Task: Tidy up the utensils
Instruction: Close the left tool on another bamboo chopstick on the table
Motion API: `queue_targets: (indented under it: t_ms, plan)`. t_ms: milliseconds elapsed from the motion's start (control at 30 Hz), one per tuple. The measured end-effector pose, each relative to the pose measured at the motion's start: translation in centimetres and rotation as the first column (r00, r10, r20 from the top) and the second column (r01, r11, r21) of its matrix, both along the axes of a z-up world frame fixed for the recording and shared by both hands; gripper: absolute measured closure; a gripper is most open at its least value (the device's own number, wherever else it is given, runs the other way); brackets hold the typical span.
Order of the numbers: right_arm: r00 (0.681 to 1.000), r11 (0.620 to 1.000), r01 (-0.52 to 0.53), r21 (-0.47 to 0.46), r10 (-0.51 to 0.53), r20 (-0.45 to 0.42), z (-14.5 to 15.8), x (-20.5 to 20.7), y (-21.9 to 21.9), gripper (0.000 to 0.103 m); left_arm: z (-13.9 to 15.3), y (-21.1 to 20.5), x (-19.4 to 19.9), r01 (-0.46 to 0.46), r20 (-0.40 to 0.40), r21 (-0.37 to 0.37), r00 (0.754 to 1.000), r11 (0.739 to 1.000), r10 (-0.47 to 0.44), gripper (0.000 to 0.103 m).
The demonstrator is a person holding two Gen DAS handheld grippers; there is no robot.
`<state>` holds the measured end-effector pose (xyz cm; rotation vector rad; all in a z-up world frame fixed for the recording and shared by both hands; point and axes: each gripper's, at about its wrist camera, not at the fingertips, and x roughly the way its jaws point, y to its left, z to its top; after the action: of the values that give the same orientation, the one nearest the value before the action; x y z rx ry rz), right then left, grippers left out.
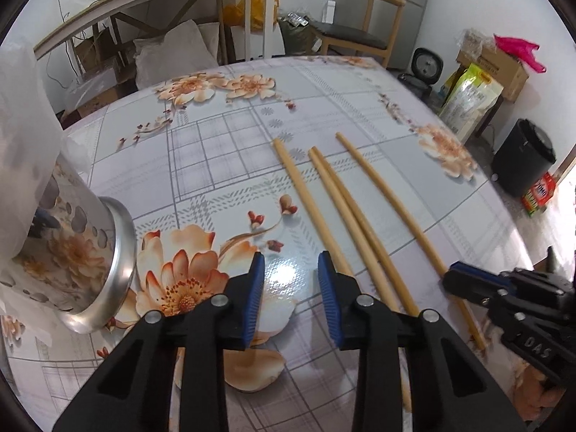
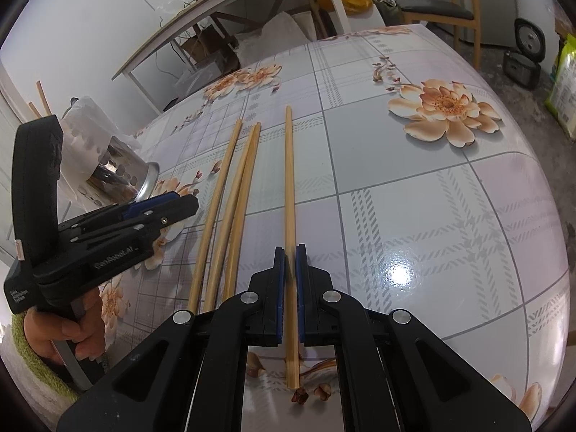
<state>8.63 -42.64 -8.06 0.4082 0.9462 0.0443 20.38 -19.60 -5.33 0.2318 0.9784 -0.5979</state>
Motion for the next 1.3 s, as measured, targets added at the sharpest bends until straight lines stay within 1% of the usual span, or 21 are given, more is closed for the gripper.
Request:
queue_targets:
  t_ms: [67,133,333,500,533,567,600,667,733,767,867,967,1100,1167,1300]
  plan:
    - [1.0,1.0,0.001,0.005,-0.001,0.001,0.0,0.0,-0.1,0.099,0.4,-0.3,0.1,0.015,-0.02,-0.037,1.0,0.999,-0.015,0.073]
    - [1.0,1.0,0.001,0.01,-0.001,0.001,0.0,0.0,-0.1,0.099,0.4,-0.8,0.2,0.025,-0.028,-0.044,0.999,0.999,-0.026,0.073]
    - [1.0,1.0,-0.001,0.02,0.001,0.004,0.0,-0.1,-0.3,0.099,-0.2,-2.7,0.3,0.054,-0.029,-0.012,0.998,0.998,-0.055,0.073]
    - [1.0,1.0,-0.002,0.028,0.002,0.009,-0.1,-0.1,-0.3,0.099,-0.5,-2.9,0.5,0.036,0.004,0.028,0.999,0.999,-0.036,0.073]
    - [1.0,1.0,-0.003,0.028,0.003,0.01,-0.1,-0.1,-0.3,0.099,-0.5,-2.8,0.5,0.027,0.006,0.03,1.0,0.999,-0.028,0.075]
    - [1.0,1.0,-0.004,0.028,0.004,0.011,-0.1,-0.2,-0.3,0.099,-0.5,-2.7,0.6,0.021,0.008,0.032,1.0,0.999,-0.022,0.079]
    - [1.0,1.0,-0.005,0.025,0.004,0.011,-0.1,-0.2,-0.2,0.099,-0.5,-2.6,0.6,0.011,0.015,0.039,1.0,0.999,-0.012,0.082]
    - [1.0,1.0,-0.007,0.018,0.007,0.012,0.0,-0.1,-0.1,0.099,-0.6,-2.3,0.7,-0.004,0.026,0.05,1.0,0.999,0.003,0.092]
    - [1.0,1.0,-0.006,0.013,0.006,0.011,0.0,-0.2,0.0,0.099,-0.6,-1.9,0.7,-0.019,0.025,0.048,1.0,0.999,0.017,0.095]
    - [1.0,1.0,-0.007,0.011,0.007,0.01,0.0,-0.3,0.1,0.099,-0.6,-1.6,0.6,-0.027,0.022,0.047,0.999,0.999,0.026,0.097]
    - [1.0,1.0,-0.015,0.018,0.015,0.003,0.0,-0.5,0.5,0.099,-0.6,-0.8,0.2,-0.046,0.021,0.049,0.999,0.998,0.046,0.097]
    - [0.999,0.999,-0.033,0.028,0.033,-0.008,0.0,-1.3,1.1,0.099,-0.6,0.9,-0.8,-0.084,0.013,0.051,0.996,0.995,0.083,0.097]
    - [0.997,0.997,-0.065,0.049,0.067,-0.036,0.1,-3.1,1.7,0.099,-0.5,4.1,-2.8,-0.144,-0.025,0.043,0.989,0.989,0.145,0.097]
    - [0.995,0.995,-0.077,0.056,0.08,-0.053,0.2,-3.9,2.1,0.099,-0.4,6.2,-4.0,-0.185,-0.051,0.027,0.981,0.982,0.187,0.097]
    - [0.992,0.994,-0.091,0.067,0.096,-0.082,0.2,-5.1,2.8,0.099,-0.4,9.0,-6.0,-0.221,-0.097,0.004,0.971,0.975,0.22,0.097]
